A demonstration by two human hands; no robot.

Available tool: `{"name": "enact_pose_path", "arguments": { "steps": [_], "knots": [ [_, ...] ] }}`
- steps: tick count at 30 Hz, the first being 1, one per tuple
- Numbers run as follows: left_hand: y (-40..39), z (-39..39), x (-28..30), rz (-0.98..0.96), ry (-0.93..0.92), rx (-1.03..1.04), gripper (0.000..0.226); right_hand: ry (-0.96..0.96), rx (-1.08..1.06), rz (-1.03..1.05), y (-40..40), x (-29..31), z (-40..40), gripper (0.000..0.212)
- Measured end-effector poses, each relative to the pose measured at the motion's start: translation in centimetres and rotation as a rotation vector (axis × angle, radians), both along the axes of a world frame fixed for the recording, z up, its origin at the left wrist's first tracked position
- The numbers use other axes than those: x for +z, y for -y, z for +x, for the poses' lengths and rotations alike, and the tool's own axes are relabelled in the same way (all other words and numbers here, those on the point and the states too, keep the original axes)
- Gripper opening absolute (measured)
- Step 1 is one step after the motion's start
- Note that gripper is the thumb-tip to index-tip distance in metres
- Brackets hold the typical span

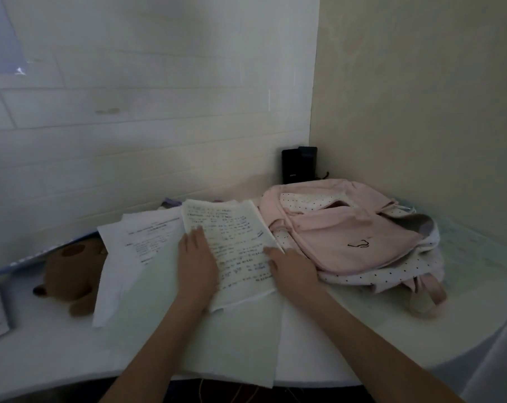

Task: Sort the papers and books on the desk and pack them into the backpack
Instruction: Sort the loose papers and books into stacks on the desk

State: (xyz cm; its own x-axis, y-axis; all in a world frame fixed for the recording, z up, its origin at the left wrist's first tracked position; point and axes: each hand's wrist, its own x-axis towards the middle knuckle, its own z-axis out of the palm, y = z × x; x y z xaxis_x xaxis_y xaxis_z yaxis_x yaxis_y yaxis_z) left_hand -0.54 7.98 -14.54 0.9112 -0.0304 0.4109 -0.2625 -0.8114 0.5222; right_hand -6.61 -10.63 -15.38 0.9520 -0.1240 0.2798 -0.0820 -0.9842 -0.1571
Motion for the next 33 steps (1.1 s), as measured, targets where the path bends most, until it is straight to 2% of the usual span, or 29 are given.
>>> {"name": "enact_pose_path", "arguments": {
  "steps": [2,6,8,10,11,13,15,18,20,21,23,24,26,28,29,31,33],
  "knots": [
    [0.2,0.3,-1.0,0.231,0.039,-0.021,0.046,-0.013,-0.004,-0.054,-0.4,0.2,0.2,0.043],
    [0.6,-0.1,0.3,0.502,-0.080,0.054,0.039,-0.067,-0.040,-0.175,-1.0,1.0,-0.3,0.046],
    [0.8,-0.5,1.1,0.642,-0.078,0.078,0.036,0.043,-0.002,-0.158,-0.9,1.6,-1.3,0.037],
    [1.2,-0.8,2.1,0.713,-0.047,0.086,0.033,0.193,0.034,0.010,-0.1,2.5,-2.7,0.029],
    [1.7,-0.8,2.3,0.692,0.011,0.080,0.035,0.258,0.011,0.142,0.8,3.1,-3.4,0.028],
    [3.7,-0.8,2.4,0.572,0.250,0.025,0.040,0.377,-0.111,0.380,3.7,4.3,-5.0,0.027],
    [7.1,-1.8,2.5,0.407,0.439,-0.127,0.039,0.490,-0.245,0.547,7.8,5.0,-6.5,0.032],
    [14.0,-5.2,3.1,0.158,0.544,-0.579,0.030,0.512,-0.557,0.519,14.2,4.7,-8.8,0.050],
    [18.4,-8.1,3.2,0.158,0.509,-0.908,0.040,0.425,-0.729,0.495,17.4,3.8,-10.1,0.054],
    [20.3,-9.2,2.9,0.254,0.428,-0.978,0.049,0.369,-0.768,0.533,18.6,3.3,-10.4,0.054],
    [23.5,-10.5,2.2,0.526,0.213,-0.918,0.077,0.244,-0.813,0.629,20.6,1.9,-10.8,0.056],
    [24.8,-10.5,1.7,0.620,0.137,-0.849,0.084,0.219,-0.827,0.655,21.3,1.2,-10.9,0.057],
    [26.6,-9.9,1.3,0.655,0.123,-0.776,0.082,0.336,-0.808,0.663,21.9,0.1,-11.2,0.056],
    [27.7,-9.1,1.4,0.517,0.153,-0.792,0.072,0.586,-0.764,0.682,21.7,-0.1,-11.6,0.052],
    [27.9,-8.2,1.8,0.374,0.132,-0.828,0.065,0.690,-0.763,0.727,21.7,0.0,-11.7,0.051],
    [27.6,-6.9,3.3,0.020,0.053,-0.829,0.045,0.783,-0.777,0.872,21.9,0.4,-11.9,0.054],
    [26.7,-4.7,4.8,-0.298,-0.119,-0.732,0.027,0.802,-0.761,1.006,22.3,0.3,-12.0,0.061]
  ]
}}
